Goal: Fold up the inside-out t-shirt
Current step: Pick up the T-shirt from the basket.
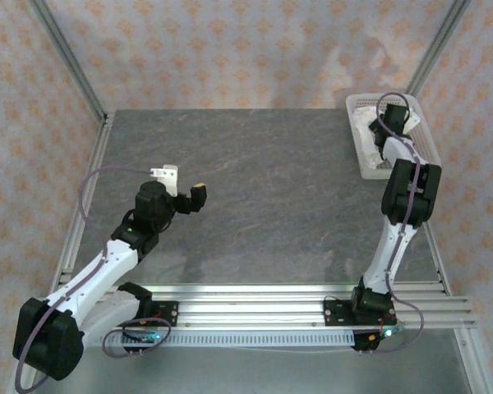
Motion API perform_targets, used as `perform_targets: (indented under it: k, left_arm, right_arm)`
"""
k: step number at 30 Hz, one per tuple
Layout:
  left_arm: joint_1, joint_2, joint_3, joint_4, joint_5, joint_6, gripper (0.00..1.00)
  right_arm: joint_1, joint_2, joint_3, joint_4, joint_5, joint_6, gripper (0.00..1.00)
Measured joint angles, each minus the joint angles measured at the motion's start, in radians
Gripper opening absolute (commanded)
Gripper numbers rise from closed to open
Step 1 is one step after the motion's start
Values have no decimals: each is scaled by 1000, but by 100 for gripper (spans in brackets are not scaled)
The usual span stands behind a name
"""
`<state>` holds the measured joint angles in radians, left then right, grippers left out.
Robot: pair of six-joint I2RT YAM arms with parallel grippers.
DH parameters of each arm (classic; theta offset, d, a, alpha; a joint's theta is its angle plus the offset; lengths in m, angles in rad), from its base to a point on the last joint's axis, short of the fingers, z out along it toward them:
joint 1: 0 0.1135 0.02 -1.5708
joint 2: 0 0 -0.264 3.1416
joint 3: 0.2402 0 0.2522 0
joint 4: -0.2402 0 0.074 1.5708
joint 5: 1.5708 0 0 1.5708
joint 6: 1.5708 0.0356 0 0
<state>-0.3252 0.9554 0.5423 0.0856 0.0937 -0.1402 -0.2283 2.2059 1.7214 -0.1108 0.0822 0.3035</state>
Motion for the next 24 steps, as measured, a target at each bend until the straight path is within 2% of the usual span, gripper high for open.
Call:
perform_targets:
  k: [1, 2, 6, 9, 12, 16, 24]
  left_arm:
    - [-2, 3, 0, 0, 1, -2, 100]
    - [-3, 5, 0, 0, 2, -2, 100]
    - [-9, 18, 5, -1, 3, -14, 100]
    - [-9, 34, 16, -3, 3, -21, 100]
    - [-10, 45, 27, -5, 4, -21, 100]
    - [-19, 55, 34, -4, 5, -28, 100]
    - [-20, 63, 35, -3, 16, -54, 100]
  right_arm:
    - [0, 20, 26, -19, -18, -3, 87]
    - [3, 29, 33, -34, -41, -2, 75]
    - [3, 35, 33, -61, -179, 29, 17]
    - [-1, 29, 2, 10, -264, 71, 0]
    - [1, -19, -143, 204, -305, 123, 0]
    - [49, -55, -309, 515, -267, 128, 0]
    - [261, -57, -385, 1036, -70, -103, 0]
